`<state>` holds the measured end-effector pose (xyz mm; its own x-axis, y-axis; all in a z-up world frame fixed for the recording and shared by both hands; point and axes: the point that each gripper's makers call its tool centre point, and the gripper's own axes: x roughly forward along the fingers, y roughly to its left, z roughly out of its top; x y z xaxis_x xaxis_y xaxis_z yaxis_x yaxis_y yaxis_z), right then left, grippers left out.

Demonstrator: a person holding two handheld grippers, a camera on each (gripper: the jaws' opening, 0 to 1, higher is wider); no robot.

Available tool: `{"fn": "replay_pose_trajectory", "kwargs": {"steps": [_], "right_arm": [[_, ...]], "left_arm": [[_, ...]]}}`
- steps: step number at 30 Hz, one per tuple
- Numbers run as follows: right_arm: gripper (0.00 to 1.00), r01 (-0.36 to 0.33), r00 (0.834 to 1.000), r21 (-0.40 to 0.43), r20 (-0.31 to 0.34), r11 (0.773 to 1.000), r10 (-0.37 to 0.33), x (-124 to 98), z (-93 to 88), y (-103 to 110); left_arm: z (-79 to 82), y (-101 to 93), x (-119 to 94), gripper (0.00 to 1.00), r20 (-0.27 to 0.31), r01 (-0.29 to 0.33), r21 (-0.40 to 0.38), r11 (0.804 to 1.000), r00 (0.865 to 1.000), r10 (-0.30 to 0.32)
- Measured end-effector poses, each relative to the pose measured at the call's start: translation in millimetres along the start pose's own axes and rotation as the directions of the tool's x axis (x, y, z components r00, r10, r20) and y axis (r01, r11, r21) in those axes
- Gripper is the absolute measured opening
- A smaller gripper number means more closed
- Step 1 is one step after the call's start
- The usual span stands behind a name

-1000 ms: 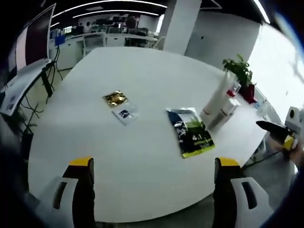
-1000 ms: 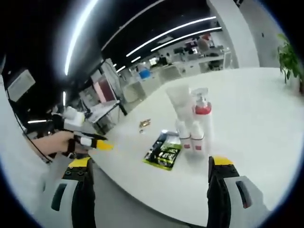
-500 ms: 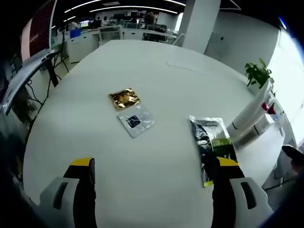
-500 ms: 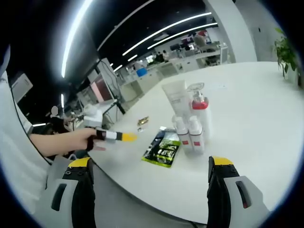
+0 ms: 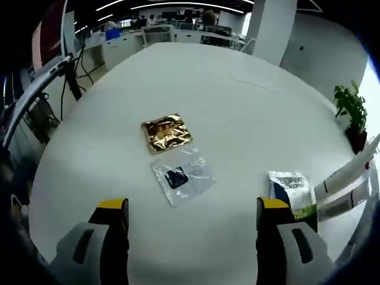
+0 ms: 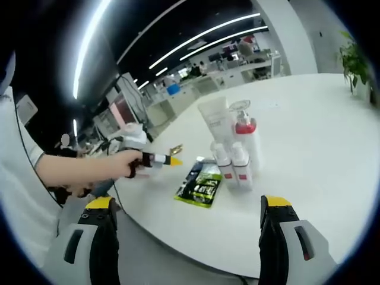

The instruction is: Arrange the skincare products in the storage area until every visible bottle or jar stands upright without overlapping.

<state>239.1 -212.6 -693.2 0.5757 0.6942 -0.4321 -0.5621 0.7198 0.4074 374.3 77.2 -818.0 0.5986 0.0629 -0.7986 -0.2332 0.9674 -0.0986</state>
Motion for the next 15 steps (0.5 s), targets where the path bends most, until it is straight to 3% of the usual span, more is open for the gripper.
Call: {"fn": "replay_pose_trajectory", "kwargs": {"steps": [8, 15], "right_arm": [[0.99, 0.007, 1.0, 0.01, -0.005, 1.0, -0.007, -0.4, -0.9, -1.7], [0.99, 0.013, 1.0, 0.016, -0.008, 1.0, -0.013, -0.4, -1.0, -2.8]], "left_arm": [[10.5, 9.9, 7.5, 0.73, 0.023, -0.083, -0.015, 0.996, 0.996, 0.084], [13.8, 14.7, 12.0, 0.67, 0.023, -0.105, -0.032, 0.994, 0.994, 0.106]]}}
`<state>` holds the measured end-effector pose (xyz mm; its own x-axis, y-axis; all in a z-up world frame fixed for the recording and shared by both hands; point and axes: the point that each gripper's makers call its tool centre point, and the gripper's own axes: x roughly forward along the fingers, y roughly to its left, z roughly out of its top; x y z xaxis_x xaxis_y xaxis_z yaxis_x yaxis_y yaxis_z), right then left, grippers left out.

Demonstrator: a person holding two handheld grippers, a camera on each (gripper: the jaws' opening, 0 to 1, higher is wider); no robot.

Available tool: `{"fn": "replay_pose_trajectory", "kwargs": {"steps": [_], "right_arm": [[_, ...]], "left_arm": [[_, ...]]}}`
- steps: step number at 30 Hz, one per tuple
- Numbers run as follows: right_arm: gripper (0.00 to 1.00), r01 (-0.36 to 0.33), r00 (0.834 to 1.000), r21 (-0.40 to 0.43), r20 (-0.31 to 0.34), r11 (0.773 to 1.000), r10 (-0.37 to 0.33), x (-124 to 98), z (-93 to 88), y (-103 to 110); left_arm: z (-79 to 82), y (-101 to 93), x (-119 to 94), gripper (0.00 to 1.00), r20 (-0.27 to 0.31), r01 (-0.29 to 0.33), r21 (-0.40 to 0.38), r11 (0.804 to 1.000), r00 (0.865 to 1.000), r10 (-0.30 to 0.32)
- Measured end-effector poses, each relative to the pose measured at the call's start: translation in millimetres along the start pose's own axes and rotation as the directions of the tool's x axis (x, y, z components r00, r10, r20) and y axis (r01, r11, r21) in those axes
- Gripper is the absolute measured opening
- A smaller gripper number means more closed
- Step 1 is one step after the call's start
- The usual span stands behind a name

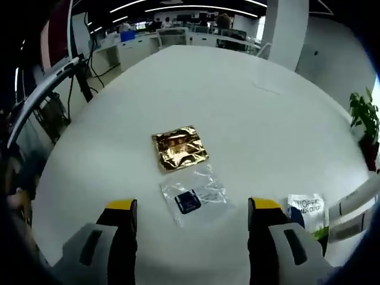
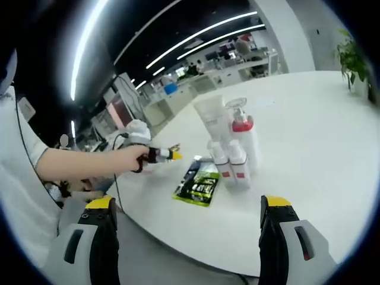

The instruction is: Arrange the skincare products in the storage area until every visible bottle or jar stands upright without overlapping.

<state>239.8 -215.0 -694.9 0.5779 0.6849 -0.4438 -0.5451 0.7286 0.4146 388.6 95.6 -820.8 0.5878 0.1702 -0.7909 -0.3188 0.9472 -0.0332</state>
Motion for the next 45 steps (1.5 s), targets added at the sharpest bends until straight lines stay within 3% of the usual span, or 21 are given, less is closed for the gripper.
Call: {"fn": "replay_pose_trajectory", "kwargs": {"steps": [4, 14, 19, 32, 38, 45], "right_arm": [[0.99, 0.002, 1.0, 0.001, -0.003, 1.0, -0.002, -0.1, -0.6, -1.1], [0.99, 0.006, 1.0, 0.003, -0.003, 1.0, -0.006, -0.2, -0.4, -2.0], [0.99, 0.006, 1.0, 0.004, -0.004, 1.0, -0.006, -0.1, -0.8, -3.3], [0.99, 0.001, 1.0, -0.001, -0.009, 1.0, -0.001, 1.1, -1.2, -1.2], [0.99, -0.003, 1.0, -0.005, -0.006, 1.0, 0.003, 1.3, -0.4, 0.2], [0.99, -0.015, 1.0, -0.011, -0.006, 1.0, 0.014, 2.1, 0.4, 4.9]], "left_arm": [[0.7, 0.2, 9.5, 0.63, -0.008, 0.009, 0.011, 1.0, 1.0, -0.009], [1.1, -1.5, 9.0, 0.54, 0.007, 0.011, 0.058, 0.998, 1.0, -0.011], [5.9, -2.7, 12.6, 0.38, 0.036, 0.032, 0.101, 0.994, 0.999, -0.036], [8.4, -0.6, 8.8, 0.4, 0.074, 0.072, 0.137, 0.988, 0.994, -0.083], [8.2, -9.4, -6.1, 0.4, 0.117, 0.145, 0.192, 0.971, 0.979, -0.169], [6.0, -12.9, -25.3, 0.4, 0.152, 0.183, 0.246, 0.952, 0.962, -0.225]]}}
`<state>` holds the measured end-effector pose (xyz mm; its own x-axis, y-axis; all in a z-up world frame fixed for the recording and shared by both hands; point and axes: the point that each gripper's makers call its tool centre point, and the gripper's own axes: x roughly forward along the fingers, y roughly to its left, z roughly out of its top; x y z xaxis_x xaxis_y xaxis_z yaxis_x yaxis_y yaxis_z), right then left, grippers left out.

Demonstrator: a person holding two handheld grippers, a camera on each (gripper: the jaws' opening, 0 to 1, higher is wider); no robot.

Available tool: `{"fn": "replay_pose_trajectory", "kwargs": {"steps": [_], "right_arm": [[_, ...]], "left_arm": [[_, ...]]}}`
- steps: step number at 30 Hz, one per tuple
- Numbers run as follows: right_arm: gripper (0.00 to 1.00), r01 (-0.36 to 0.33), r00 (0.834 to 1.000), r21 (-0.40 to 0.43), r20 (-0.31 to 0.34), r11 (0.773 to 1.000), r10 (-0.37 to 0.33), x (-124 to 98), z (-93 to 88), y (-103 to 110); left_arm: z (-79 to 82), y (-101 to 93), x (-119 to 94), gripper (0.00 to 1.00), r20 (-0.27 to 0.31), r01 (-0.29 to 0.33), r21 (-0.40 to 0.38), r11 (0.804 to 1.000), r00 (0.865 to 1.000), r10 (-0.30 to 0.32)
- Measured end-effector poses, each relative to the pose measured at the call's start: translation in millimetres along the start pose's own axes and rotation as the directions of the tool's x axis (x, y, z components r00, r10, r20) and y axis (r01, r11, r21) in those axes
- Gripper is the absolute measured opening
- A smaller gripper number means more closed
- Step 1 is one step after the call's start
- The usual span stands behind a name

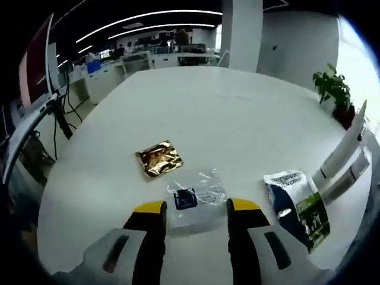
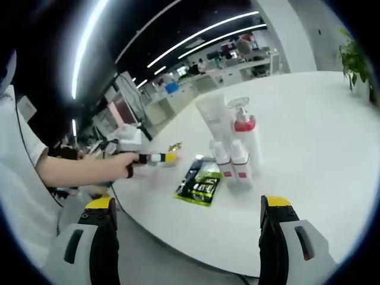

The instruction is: Arrange the skincare products in the storage area until every visible bottle or jar stands upright without overlapping.

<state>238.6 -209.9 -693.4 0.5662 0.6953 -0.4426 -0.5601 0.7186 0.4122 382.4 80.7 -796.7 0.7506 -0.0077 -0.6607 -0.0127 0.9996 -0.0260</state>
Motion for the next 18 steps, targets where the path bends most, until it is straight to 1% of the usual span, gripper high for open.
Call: {"fn": "replay_pose_trajectory", "kwargs": {"steps": [2, 3, 5, 7, 8, 9, 12, 18], "right_arm": [[0.99, -0.013, 1.0, 0.004, 0.004, 1.0, 0.013, 0.8, 1.1, 2.6], [0.99, -0.019, 1.0, 0.009, 0.008, 1.0, 0.019, 1.1, 1.7, 3.5], [0.99, -0.033, 0.999, 0.024, 0.016, 0.999, 0.033, 1.8, 3.0, 5.0], [0.99, -0.044, 0.999, 0.03, 0.018, 0.999, 0.043, 2.2, 3.6, 6.0], [0.99, -0.049, 0.999, 0.032, 0.02, 0.998, 0.049, 2.3, 4.2, 6.2], [0.99, -0.05, 0.999, 0.036, 0.023, 0.998, 0.049, 2.3, 4.9, 6.1], [0.99, -0.052, 0.998, 0.046, 0.038, 0.998, 0.05, 2.1, 7.8, 5.8], [0.99, -0.059, 0.997, 0.023, 0.042, 0.998, 0.058, 2.4, 10.0, 12.1]], "left_arm": [[3.8, -5.6, -7.5, 0.4, 0.027, 0.022, 0.012, 1.0, 0.999, -0.022], [7.1, -9.3, -12.8, 0.4, 0.045, 0.037, 0.032, 0.999, 0.998, -0.038], [9.8, -17.3, -25.5, 0.4, 0.059, 0.054, 0.056, 0.997, 0.997, -0.057], [14.7, -20.1, -29.5, 0.4, 0.077, 0.073, 0.077, 0.994, 0.994, -0.079], [18.5, -27.4, -37.5, 0.4, 0.089, 0.085, 0.093, 0.992, 0.992, -0.093], [19.9, -29.9, -42.5, 0.4, 0.095, 0.087, 0.097, 0.992, 0.991, -0.096], [27.1, -42.1, -63.1, 0.4, 0.125, 0.122, 0.107, 0.987, 0.983, -0.135], [35.4, -54.1, -88.9, 0.4, 0.173, 0.155, 0.157, 0.975, 0.968, -0.182]]}}
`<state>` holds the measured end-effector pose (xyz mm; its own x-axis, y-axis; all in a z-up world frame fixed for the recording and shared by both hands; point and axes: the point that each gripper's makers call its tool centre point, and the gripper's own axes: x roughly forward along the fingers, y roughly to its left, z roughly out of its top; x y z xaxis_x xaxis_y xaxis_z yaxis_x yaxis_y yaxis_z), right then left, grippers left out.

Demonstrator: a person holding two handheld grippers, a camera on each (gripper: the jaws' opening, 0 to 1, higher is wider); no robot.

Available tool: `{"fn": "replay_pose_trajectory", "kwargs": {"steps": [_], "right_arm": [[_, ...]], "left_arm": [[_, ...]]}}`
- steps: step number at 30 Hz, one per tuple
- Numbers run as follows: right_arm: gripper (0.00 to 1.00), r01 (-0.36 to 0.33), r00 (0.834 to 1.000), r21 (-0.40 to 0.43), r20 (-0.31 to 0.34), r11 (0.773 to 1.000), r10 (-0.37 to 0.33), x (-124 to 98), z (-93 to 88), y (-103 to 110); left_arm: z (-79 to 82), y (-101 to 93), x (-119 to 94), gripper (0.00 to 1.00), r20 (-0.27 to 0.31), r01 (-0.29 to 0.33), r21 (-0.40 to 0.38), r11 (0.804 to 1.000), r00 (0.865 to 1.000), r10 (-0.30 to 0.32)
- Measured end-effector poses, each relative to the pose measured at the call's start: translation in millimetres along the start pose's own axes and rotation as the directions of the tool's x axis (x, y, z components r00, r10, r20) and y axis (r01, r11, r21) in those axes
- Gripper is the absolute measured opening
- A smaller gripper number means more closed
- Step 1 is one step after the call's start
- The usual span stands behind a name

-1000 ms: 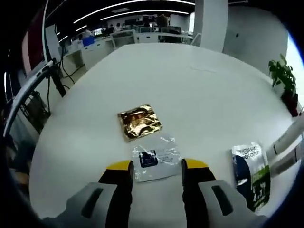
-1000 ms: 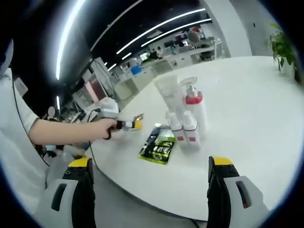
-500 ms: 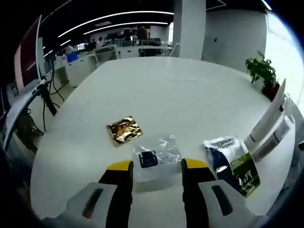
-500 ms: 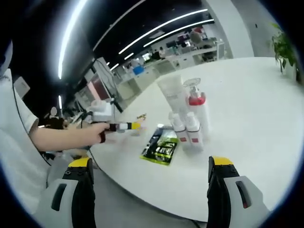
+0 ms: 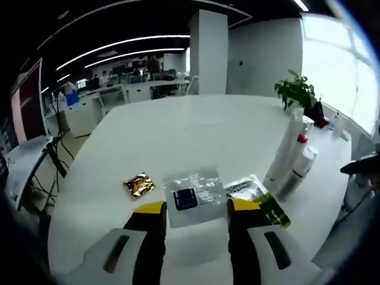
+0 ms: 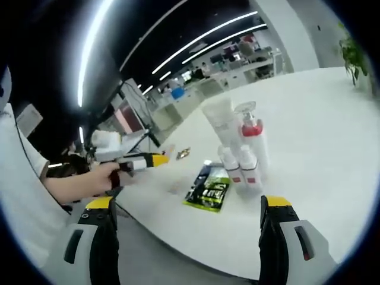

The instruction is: Arrange the skincare products in the storage area until every visible bottle or jar stands upright without overlapping.

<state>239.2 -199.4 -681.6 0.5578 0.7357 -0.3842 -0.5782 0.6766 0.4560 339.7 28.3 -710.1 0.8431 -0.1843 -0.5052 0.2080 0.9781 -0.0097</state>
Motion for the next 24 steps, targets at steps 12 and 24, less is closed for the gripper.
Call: {"fn": "replay_pose_trajectory", "kwargs": {"steps": [12, 24], "right_arm": [[0.94, -0.082, 0.995, 0.017, 0.053, 0.997, 0.081, 3.7, 9.0, 19.9], [0.77, -0.227, 0.967, 0.088, 0.136, 0.97, 0.214, 19.6, 33.3, 61.4]], "left_arm": [[17.7, -30.3, -37.7, 0.4, 0.059, 0.058, 0.079, 0.995, 0.996, -0.063], [33.5, -72.0, -73.9, 0.4, 0.106, 0.144, 0.216, 0.966, 0.98, -0.17]]}}
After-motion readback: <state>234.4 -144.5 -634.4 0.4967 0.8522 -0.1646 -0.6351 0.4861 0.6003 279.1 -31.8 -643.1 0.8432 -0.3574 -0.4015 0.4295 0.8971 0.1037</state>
